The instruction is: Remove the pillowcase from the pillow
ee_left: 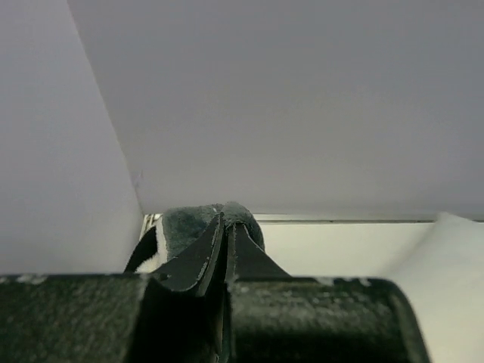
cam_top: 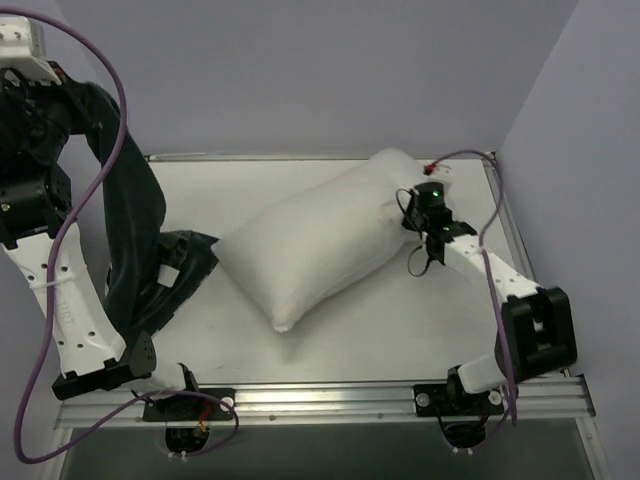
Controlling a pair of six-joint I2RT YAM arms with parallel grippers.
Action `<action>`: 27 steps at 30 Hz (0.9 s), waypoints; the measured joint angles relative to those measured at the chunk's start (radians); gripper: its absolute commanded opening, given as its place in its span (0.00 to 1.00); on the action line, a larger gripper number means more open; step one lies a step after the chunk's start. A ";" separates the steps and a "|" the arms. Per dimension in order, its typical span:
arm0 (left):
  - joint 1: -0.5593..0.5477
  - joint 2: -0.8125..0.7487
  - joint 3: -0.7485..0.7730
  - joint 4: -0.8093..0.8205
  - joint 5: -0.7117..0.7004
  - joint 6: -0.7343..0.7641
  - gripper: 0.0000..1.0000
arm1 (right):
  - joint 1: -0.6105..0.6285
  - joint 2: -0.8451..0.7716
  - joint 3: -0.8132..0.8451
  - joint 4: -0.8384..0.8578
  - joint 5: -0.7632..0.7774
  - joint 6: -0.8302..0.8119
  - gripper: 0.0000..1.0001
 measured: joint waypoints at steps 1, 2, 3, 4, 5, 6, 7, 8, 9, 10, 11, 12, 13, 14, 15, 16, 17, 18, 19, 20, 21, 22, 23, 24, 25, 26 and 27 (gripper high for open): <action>0.000 0.003 0.029 -0.003 0.011 -0.016 0.02 | 0.053 0.070 0.062 0.005 0.002 0.014 0.00; 0.000 0.005 0.058 -0.006 0.025 -0.031 0.02 | 0.100 0.148 0.142 0.009 0.001 0.025 0.00; 0.000 0.005 0.084 -0.006 0.044 -0.051 0.02 | 0.144 0.232 0.229 0.019 -0.002 0.035 0.06; 0.000 0.001 0.106 -0.005 0.063 -0.071 0.02 | 0.185 0.325 0.327 0.016 -0.006 0.039 0.20; 0.000 -0.004 0.127 -0.006 0.082 -0.090 0.02 | 0.222 0.422 0.451 -0.005 -0.013 0.039 0.34; 0.000 -0.010 0.145 -0.004 0.105 -0.110 0.02 | 0.255 0.519 0.576 -0.013 -0.028 0.039 0.55; 0.000 -0.019 0.159 -0.002 0.126 -0.130 0.02 | 0.286 0.607 0.689 -0.024 -0.045 0.038 0.60; 0.000 -0.032 0.169 0.001 0.153 -0.152 0.02 | 0.319 0.692 0.814 -0.056 -0.058 0.025 0.63; 0.000 -0.045 0.174 0.005 0.175 -0.168 0.02 | 0.344 0.747 0.894 -0.080 -0.071 0.018 0.74; 0.000 -0.058 0.178 0.006 0.194 -0.183 0.02 | 0.364 0.776 0.938 -0.097 -0.085 0.016 0.77; 0.000 -0.071 0.181 0.010 0.219 -0.201 0.02 | 0.380 0.784 0.948 -0.114 -0.095 0.009 0.87; 0.000 -0.082 0.184 0.016 0.245 -0.218 0.02 | 0.398 0.779 0.947 -0.139 -0.105 0.008 0.88; 0.000 -0.092 0.186 0.024 0.270 -0.237 0.02 | 0.412 0.769 0.942 -0.156 -0.113 -0.002 0.88; 0.000 -0.100 0.188 0.040 0.299 -0.259 0.02 | 0.421 0.752 0.928 -0.162 -0.119 -0.013 0.88; 0.000 -0.107 0.186 0.062 0.332 -0.281 0.02 | 0.425 0.723 0.906 -0.167 -0.124 -0.026 0.88; 0.000 -0.114 0.178 0.084 0.364 -0.300 0.02 | 0.425 0.687 0.877 -0.174 -0.127 -0.039 0.88; 0.001 -0.120 0.164 0.105 0.391 -0.318 0.02 | 0.423 0.641 0.845 -0.176 -0.128 -0.055 0.88; 0.001 -0.126 0.149 0.125 0.418 -0.335 0.02 | 0.418 0.585 0.814 -0.175 -0.128 -0.073 0.88; 0.001 -0.133 0.129 0.144 0.440 -0.344 0.02 | 0.414 0.523 0.782 -0.168 -0.130 -0.094 0.88; 0.001 -0.138 0.112 0.154 0.459 -0.351 0.02 | 0.412 0.457 0.757 -0.166 -0.130 -0.112 0.89; 0.001 -0.143 0.091 0.164 0.472 -0.355 0.02 | 0.412 0.388 0.739 -0.154 -0.128 -0.132 0.90; 0.001 -0.148 0.067 0.169 0.483 -0.358 0.02 | 0.412 0.320 0.731 -0.141 -0.125 -0.150 0.90; 0.000 -0.154 0.034 0.178 0.489 -0.360 0.02 | 0.417 0.258 0.729 -0.121 -0.124 -0.169 0.90; -0.003 -0.164 -0.005 0.182 0.495 -0.363 0.02 | 0.430 0.200 0.729 -0.090 -0.125 -0.183 0.91; -0.006 -0.172 -0.046 0.186 0.501 -0.366 0.02 | 0.452 0.146 0.729 -0.050 -0.130 -0.195 0.91; -0.010 -0.182 -0.095 0.193 0.507 -0.368 0.02 | 0.484 0.101 0.729 -0.004 -0.143 -0.203 0.94; -0.013 -0.189 -0.139 0.193 0.512 -0.370 0.02 | 0.529 0.069 0.729 0.047 -0.155 -0.207 1.00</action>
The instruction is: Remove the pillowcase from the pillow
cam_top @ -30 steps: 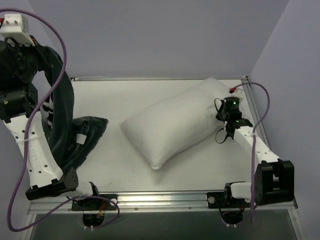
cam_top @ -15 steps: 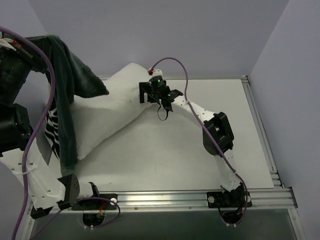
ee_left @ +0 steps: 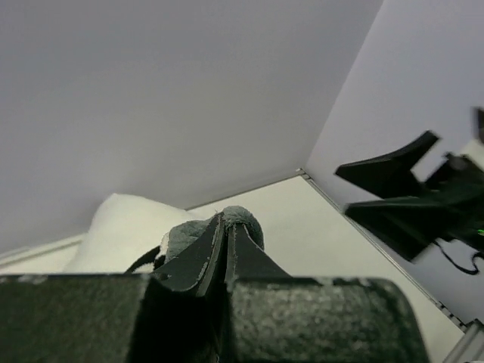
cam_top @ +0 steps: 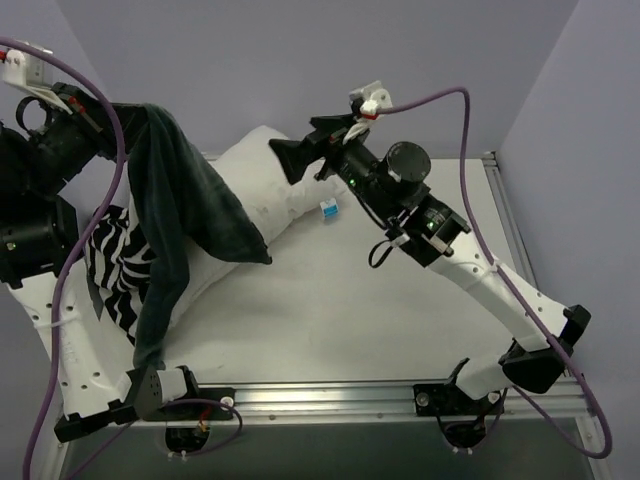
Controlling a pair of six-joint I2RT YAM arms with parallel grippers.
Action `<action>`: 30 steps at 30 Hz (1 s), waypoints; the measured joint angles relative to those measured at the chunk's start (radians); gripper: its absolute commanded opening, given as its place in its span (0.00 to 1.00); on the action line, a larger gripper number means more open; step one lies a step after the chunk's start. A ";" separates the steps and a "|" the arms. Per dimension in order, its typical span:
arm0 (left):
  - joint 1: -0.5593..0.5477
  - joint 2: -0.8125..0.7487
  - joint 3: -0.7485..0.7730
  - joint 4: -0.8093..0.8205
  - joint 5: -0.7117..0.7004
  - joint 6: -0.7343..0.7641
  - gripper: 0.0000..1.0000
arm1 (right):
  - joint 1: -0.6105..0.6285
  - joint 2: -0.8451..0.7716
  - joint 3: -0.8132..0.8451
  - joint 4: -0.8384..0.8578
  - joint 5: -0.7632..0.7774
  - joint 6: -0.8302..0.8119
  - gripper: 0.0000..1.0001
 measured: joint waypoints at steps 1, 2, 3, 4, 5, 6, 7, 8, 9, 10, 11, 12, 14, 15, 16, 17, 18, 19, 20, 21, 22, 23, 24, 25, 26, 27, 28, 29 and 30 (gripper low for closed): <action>-0.002 -0.003 -0.039 0.000 0.003 -0.003 0.02 | 0.064 -0.013 0.003 0.066 -0.011 -0.004 1.00; -0.003 -0.003 -0.071 0.000 0.005 -0.005 0.02 | 0.116 -0.015 0.013 0.119 -0.024 -0.009 1.00; -0.005 -0.003 -0.101 0.001 0.005 -0.007 0.02 | 0.169 0.003 0.028 0.166 -0.034 -0.011 1.00; -0.005 -0.003 -0.132 0.001 0.005 -0.008 0.02 | 0.218 0.037 0.060 0.205 -0.045 -0.011 1.00; -0.005 -0.003 -0.149 0.000 0.005 -0.011 0.02 | 0.251 0.080 0.100 0.239 -0.054 -0.011 1.00; -0.005 -0.003 -0.161 0.000 0.005 -0.013 0.02 | 0.276 0.139 0.144 0.262 -0.062 -0.011 1.00; -0.006 -0.003 -0.167 0.000 0.005 -0.015 0.02 | 0.293 0.202 0.187 0.275 -0.064 -0.011 1.00; -0.006 -0.004 -0.168 0.001 0.005 -0.017 0.02 | 0.305 0.265 0.225 0.274 -0.065 -0.011 1.00; -0.006 -0.007 -0.169 0.003 0.005 -0.019 0.02 | 0.314 0.328 0.261 0.267 -0.061 -0.011 1.00; -0.006 -0.013 -0.169 0.004 0.006 -0.023 0.02 | 0.322 0.399 0.294 0.260 -0.057 -0.011 1.00; -0.006 -0.018 -0.169 0.006 0.008 -0.024 0.02 | 0.323 0.440 0.306 0.254 -0.055 -0.011 1.00; -0.006 -0.026 -0.173 0.015 0.010 -0.031 0.02 | 0.327 0.487 0.322 0.239 -0.052 -0.008 0.99; -0.006 -0.044 -0.185 0.034 0.020 -0.043 0.02 | 0.330 0.575 0.358 0.209 -0.049 0.000 0.83; -0.006 -0.050 -0.189 0.040 0.022 -0.048 0.02 | 0.330 0.606 0.376 0.198 -0.049 0.004 0.64; -0.006 -0.056 -0.196 0.047 0.024 -0.050 0.02 | 0.330 0.631 0.392 0.190 -0.050 0.008 0.34; -0.006 -0.061 -0.203 0.049 0.026 -0.050 0.02 | 0.330 0.650 0.409 0.181 -0.051 0.015 0.00; -0.006 -0.063 -0.209 0.050 0.027 -0.050 0.02 | 0.330 0.661 0.426 0.174 -0.047 0.026 0.00; -0.006 -0.065 -0.217 0.050 0.028 -0.049 0.19 | 0.330 0.666 0.443 0.162 -0.031 0.043 0.00; -0.006 -0.065 -0.222 0.051 0.030 -0.043 0.45 | 0.329 0.665 0.450 0.151 -0.016 0.045 0.00; -0.006 -0.064 -0.225 0.051 0.030 -0.033 0.93 | 0.328 0.659 0.452 0.143 0.006 0.050 0.00; -0.006 -0.062 -0.227 0.048 0.030 -0.026 0.94 | 0.326 0.647 0.447 0.137 0.017 0.050 0.00; -0.005 -0.062 -0.227 0.046 0.030 -0.007 0.94 | 0.320 0.623 0.418 0.131 0.034 0.055 0.00; -0.005 -0.062 -0.228 0.040 0.032 0.011 0.94 | 0.308 0.586 0.380 0.118 0.047 0.062 0.00; -0.005 -0.063 -0.227 0.037 0.034 0.032 0.94 | 0.287 0.531 0.314 0.104 0.050 0.072 0.00; -0.005 -0.063 -0.227 0.031 0.037 0.059 0.94 | 0.259 0.469 0.246 0.088 0.049 0.085 0.00; -0.005 -0.064 -0.227 0.021 0.042 0.093 0.94 | 0.215 0.399 0.177 0.063 0.042 0.097 0.00; -0.005 -0.064 -0.227 0.010 0.042 0.119 0.94 | 0.158 0.325 0.111 0.045 0.034 0.115 0.00; -0.005 -0.064 -0.227 -0.001 0.042 0.140 0.94 | 0.088 0.247 0.053 0.026 0.031 0.131 0.00; -0.004 -0.064 -0.227 -0.011 0.040 0.158 0.94 | 0.002 0.171 0.003 0.003 0.026 0.145 0.00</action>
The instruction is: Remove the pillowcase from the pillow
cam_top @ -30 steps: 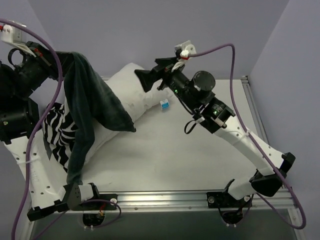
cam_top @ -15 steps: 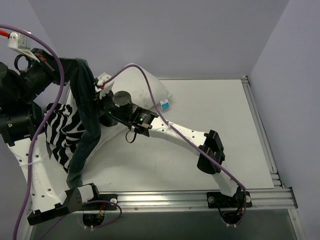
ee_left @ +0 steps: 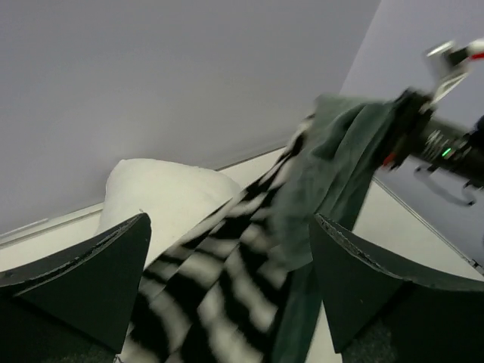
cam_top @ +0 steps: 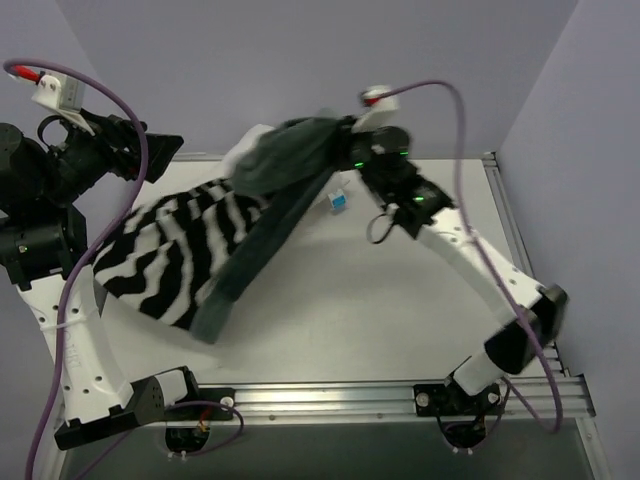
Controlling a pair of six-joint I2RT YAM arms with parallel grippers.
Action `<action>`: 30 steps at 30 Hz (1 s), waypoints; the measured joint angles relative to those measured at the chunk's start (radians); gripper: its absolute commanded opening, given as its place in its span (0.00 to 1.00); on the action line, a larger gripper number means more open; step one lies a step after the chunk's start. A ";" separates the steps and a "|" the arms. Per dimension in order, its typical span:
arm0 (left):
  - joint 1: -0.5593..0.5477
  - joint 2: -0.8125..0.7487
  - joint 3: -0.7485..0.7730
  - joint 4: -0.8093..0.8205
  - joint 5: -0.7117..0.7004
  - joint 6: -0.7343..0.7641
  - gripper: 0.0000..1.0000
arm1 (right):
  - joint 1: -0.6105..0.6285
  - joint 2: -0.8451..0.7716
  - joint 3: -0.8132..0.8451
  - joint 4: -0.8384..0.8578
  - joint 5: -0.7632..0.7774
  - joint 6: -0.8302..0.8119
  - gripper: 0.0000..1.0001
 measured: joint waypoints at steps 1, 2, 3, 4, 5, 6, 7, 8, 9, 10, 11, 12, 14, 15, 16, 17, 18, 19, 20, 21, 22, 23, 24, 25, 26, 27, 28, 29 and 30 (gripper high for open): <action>0.001 0.000 -0.001 -0.009 -0.003 0.016 0.94 | -0.097 -0.077 -0.043 -0.019 -0.006 0.012 0.00; 0.002 0.000 -0.003 -0.014 -0.008 0.031 0.94 | -0.195 -0.153 -0.076 -0.042 0.000 0.020 0.00; 0.004 -0.001 -0.007 -0.016 -0.011 0.042 0.94 | -0.303 -0.225 -0.101 -0.067 0.027 0.026 0.00; 0.006 -0.001 -0.012 -0.018 -0.014 0.050 0.94 | -0.407 -0.292 -0.118 -0.091 0.053 0.031 0.00; 0.008 -0.001 -0.016 -0.020 -0.018 0.060 0.94 | -0.494 -0.356 -0.133 -0.113 0.074 0.030 0.00; 0.011 -0.001 -0.021 -0.020 -0.021 0.066 0.94 | -0.558 -0.413 -0.146 -0.135 0.099 0.028 0.00; 0.013 -0.001 -0.026 -0.021 -0.026 0.070 0.94 | -0.599 -0.459 -0.156 -0.158 0.116 0.023 0.00; 0.014 -0.001 -0.032 -0.021 -0.031 0.075 0.94 | -0.622 -0.492 -0.171 -0.173 0.121 0.018 0.00; 0.016 -0.001 -0.040 -0.020 -0.038 0.084 0.94 | -0.644 -0.526 -0.192 -0.182 0.117 0.008 0.00; 0.018 -0.001 -0.047 -0.021 -0.044 0.089 0.94 | -0.663 -0.535 -0.212 -0.190 0.111 0.000 0.00; 0.019 -0.001 -0.056 -0.021 -0.051 0.094 0.94 | -0.691 -0.526 -0.239 -0.193 0.098 -0.008 0.00; 0.019 -0.001 -0.067 -0.021 -0.057 0.100 0.94 | -0.709 -0.510 -0.264 -0.193 0.089 -0.012 0.00; 0.019 -0.002 -0.091 -0.024 -0.073 0.113 0.94 | -0.753 -0.401 -0.326 -0.222 0.057 -0.024 0.00; 0.019 -0.002 -0.103 -0.024 -0.079 0.117 0.94 | -0.769 -0.335 -0.336 -0.246 0.036 -0.028 0.00; 0.019 -0.002 -0.114 -0.025 -0.086 0.122 0.94 | -0.779 -0.249 -0.337 -0.271 0.000 -0.029 0.00; 0.019 -0.002 -0.123 -0.027 -0.093 0.127 0.94 | -0.784 -0.169 -0.337 -0.294 -0.032 -0.032 0.00; 0.019 -0.002 -0.131 -0.029 -0.099 0.131 0.94 | -0.777 -0.104 -0.338 -0.320 -0.061 -0.033 0.00; 0.019 -0.001 -0.135 -0.033 -0.102 0.135 0.94 | -0.763 -0.061 -0.338 -0.351 -0.074 -0.038 0.00; 0.019 -0.001 -0.138 -0.034 -0.106 0.137 0.94 | -0.740 -0.039 -0.336 -0.379 -0.087 -0.044 0.00; 0.019 -0.001 -0.138 -0.036 -0.109 0.139 0.94 | -0.712 -0.031 -0.323 -0.409 -0.100 -0.049 0.00; 0.019 -0.001 -0.138 -0.036 -0.112 0.140 0.94 | -0.684 -0.031 -0.287 -0.443 -0.118 -0.052 0.00; 0.019 -0.001 -0.138 -0.035 -0.113 0.140 0.94 | -0.663 -0.028 -0.220 -0.479 -0.142 -0.054 0.00; 0.019 -0.002 -0.138 -0.035 -0.116 0.140 0.94 | -0.639 -0.027 -0.137 -0.491 -0.163 -0.055 0.00; 0.019 -0.002 -0.138 -0.035 -0.117 0.140 0.94 | -0.622 -0.027 -0.051 -0.486 -0.183 -0.058 0.00; 0.019 -0.002 -0.139 -0.035 -0.119 0.141 0.94 | -0.612 -0.028 0.037 -0.472 -0.200 -0.058 0.00; 0.019 -0.002 -0.142 -0.035 -0.120 0.143 0.94 | -0.608 -0.036 0.105 -0.438 -0.214 -0.056 0.00; 0.019 -0.003 -0.145 -0.036 -0.123 0.146 0.94 | -0.610 -0.053 0.153 -0.403 -0.224 -0.053 0.00; 0.019 -0.003 -0.149 -0.037 -0.126 0.150 0.94 | -0.617 -0.077 0.178 -0.372 -0.232 -0.046 0.00; 0.019 -0.003 -0.151 -0.039 -0.129 0.156 0.94 | -0.628 -0.108 0.185 -0.352 -0.235 -0.035 0.00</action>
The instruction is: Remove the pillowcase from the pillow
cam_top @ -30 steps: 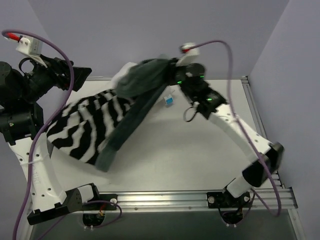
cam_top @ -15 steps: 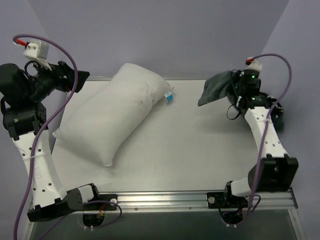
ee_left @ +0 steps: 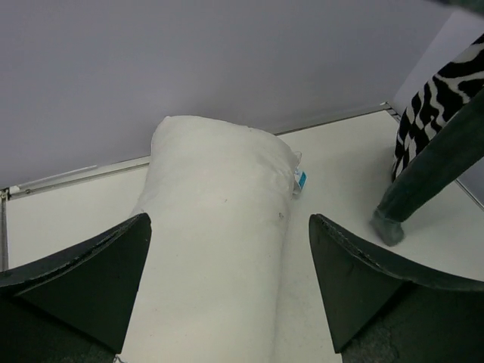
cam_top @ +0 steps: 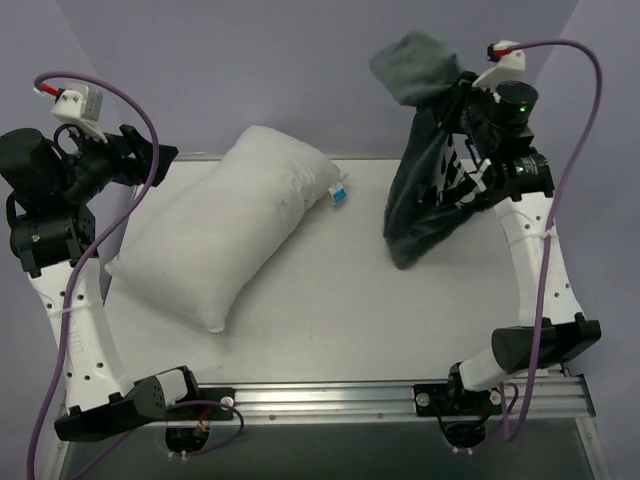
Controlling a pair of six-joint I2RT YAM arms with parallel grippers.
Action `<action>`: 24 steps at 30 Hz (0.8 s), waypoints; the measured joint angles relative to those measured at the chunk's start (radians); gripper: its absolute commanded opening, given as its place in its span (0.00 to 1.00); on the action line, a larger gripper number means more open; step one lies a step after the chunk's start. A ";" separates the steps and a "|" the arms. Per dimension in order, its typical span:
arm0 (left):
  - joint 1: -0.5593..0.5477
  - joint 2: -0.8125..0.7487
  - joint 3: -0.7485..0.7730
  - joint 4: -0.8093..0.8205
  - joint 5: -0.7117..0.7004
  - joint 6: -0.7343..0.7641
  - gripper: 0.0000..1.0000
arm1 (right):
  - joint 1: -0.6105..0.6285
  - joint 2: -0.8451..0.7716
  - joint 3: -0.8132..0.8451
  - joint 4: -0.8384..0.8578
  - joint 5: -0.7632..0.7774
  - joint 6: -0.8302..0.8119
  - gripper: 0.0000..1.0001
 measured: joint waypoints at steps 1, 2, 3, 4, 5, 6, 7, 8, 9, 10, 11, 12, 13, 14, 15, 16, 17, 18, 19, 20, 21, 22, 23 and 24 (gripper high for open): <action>0.000 0.000 -0.003 -0.002 -0.006 0.008 0.94 | -0.017 -0.030 -0.003 0.007 -0.002 0.010 0.00; 0.000 0.000 -0.006 -0.003 -0.012 0.016 0.94 | -0.035 -0.059 -0.016 0.013 -0.001 0.018 0.06; 0.000 -0.001 -0.011 -0.007 -0.021 0.023 0.94 | -0.050 -0.087 -0.055 0.027 0.014 0.025 0.17; 0.000 -0.003 -0.020 -0.013 -0.034 0.034 0.94 | -0.062 -0.109 -0.104 0.027 0.035 0.030 0.52; 0.000 -0.006 -0.032 -0.018 -0.047 0.043 0.94 | -0.073 -0.130 -0.160 0.021 0.059 0.042 0.63; 0.000 -0.011 -0.053 -0.016 -0.064 0.056 0.94 | -0.080 -0.145 -0.231 0.027 0.078 0.041 0.70; 0.000 -0.022 -0.088 -0.017 -0.090 0.072 0.94 | -0.080 -0.150 -0.300 0.017 0.093 0.044 0.93; 0.000 -0.032 -0.126 -0.024 -0.122 0.090 0.94 | -0.080 -0.150 -0.367 0.005 0.105 0.056 0.99; -0.001 -0.040 -0.170 -0.026 -0.158 0.105 0.94 | -0.079 -0.135 -0.439 0.000 0.117 0.057 1.00; -0.002 -0.045 -0.217 -0.029 -0.200 0.123 0.94 | -0.079 -0.119 -0.519 -0.009 0.130 0.058 1.00; -0.003 -0.047 -0.263 -0.037 -0.243 0.142 0.94 | -0.079 -0.104 -0.591 -0.037 0.145 0.063 1.00; -0.004 -0.043 -0.306 -0.051 -0.283 0.158 0.94 | -0.078 -0.093 -0.654 -0.075 0.161 0.068 1.00; -0.004 -0.034 -0.341 -0.071 -0.319 0.176 0.94 | -0.074 -0.087 -0.702 -0.117 0.182 0.073 1.00; -0.005 -0.024 -0.373 -0.090 -0.354 0.193 0.94 | -0.072 -0.088 -0.732 -0.162 0.208 0.079 1.00; -0.006 -0.013 -0.401 -0.112 -0.388 0.206 0.94 | -0.070 -0.096 -0.747 -0.197 0.232 0.083 1.00; -0.006 -0.005 -0.426 -0.130 -0.416 0.222 0.94 | -0.067 -0.110 -0.751 -0.219 0.253 0.087 1.00; -0.007 -0.002 -0.450 -0.145 -0.445 0.235 0.94 | -0.066 -0.139 -0.751 -0.228 0.278 0.090 1.00; -0.007 -0.002 -0.470 -0.163 -0.473 0.248 0.94 | -0.066 -0.169 -0.751 -0.228 0.297 0.092 1.00; -0.007 -0.003 -0.485 -0.176 -0.501 0.259 0.94 | -0.066 -0.203 -0.754 -0.225 0.315 0.095 1.00; -0.007 -0.006 -0.499 -0.182 -0.528 0.270 0.94 | -0.066 -0.238 -0.760 -0.220 0.332 0.099 1.00; -0.007 -0.012 -0.514 -0.183 -0.554 0.279 0.94 | -0.066 -0.271 -0.769 -0.219 0.350 0.103 1.00; -0.007 -0.020 -0.529 -0.187 -0.579 0.289 0.94 | -0.066 -0.296 -0.778 -0.217 0.365 0.109 1.00; -0.007 -0.032 -0.545 -0.193 -0.602 0.299 0.94 | -0.066 -0.313 -0.788 -0.217 0.377 0.113 1.00; -0.007 -0.049 -0.565 -0.198 -0.623 0.309 0.94 | -0.066 -0.322 -0.798 -0.217 0.387 0.116 1.00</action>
